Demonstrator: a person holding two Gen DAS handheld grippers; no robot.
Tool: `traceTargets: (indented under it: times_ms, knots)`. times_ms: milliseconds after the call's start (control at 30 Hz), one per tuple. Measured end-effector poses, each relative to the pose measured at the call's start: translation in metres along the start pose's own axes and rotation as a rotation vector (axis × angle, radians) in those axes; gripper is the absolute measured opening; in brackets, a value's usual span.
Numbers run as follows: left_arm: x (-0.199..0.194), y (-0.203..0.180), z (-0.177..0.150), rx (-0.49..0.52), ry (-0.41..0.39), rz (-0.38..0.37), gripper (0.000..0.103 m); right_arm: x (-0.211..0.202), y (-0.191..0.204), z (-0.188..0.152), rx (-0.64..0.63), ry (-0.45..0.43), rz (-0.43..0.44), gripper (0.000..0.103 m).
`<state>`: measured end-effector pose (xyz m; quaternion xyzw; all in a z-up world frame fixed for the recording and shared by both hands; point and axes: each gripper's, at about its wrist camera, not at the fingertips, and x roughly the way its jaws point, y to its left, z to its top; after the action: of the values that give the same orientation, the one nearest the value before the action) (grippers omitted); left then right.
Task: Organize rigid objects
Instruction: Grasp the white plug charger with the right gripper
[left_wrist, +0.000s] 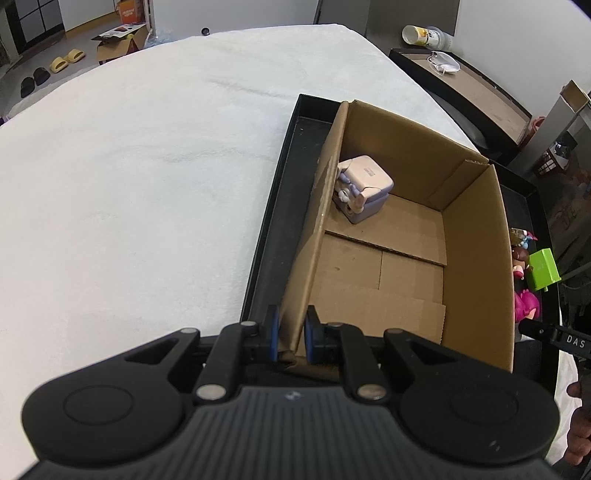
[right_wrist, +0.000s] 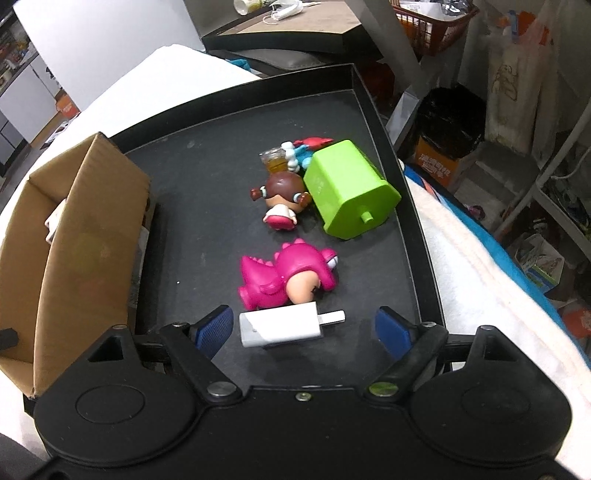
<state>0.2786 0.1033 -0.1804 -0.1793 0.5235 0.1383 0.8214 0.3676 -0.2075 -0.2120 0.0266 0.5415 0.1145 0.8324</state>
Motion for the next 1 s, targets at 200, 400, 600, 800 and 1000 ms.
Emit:
traceTargets:
  times_ms: [200, 400, 600, 800, 1000]
  knots:
    - [0.0, -0.001, 0.001, -0.007, 0.002, 0.011, 0.013, -0.001, -0.002, -0.002, -0.009, -0.005, 0.058, 0.061]
    - [0.0, -0.001, 0.0, 0.0, -0.001, 0.014, 0.013, -0.014, -0.001, -0.003, -0.006, -0.026, 0.073, 0.061]
    - [0.002, 0.0, 0.002, 0.007, 0.002, 0.013, 0.012, -0.026, 0.002, -0.002, -0.007, -0.038, 0.07, 0.061]
    - [0.001, 0.0, 0.0, 0.026, -0.001, 0.001, 0.012, -0.035, 0.008, 0.002, -0.013, -0.052, 0.059, 0.061]
    - [0.0, 0.003, -0.001, 0.026, -0.003, -0.019, 0.012, -0.049, 0.023, 0.009, -0.029, -0.079, 0.052, 0.061]
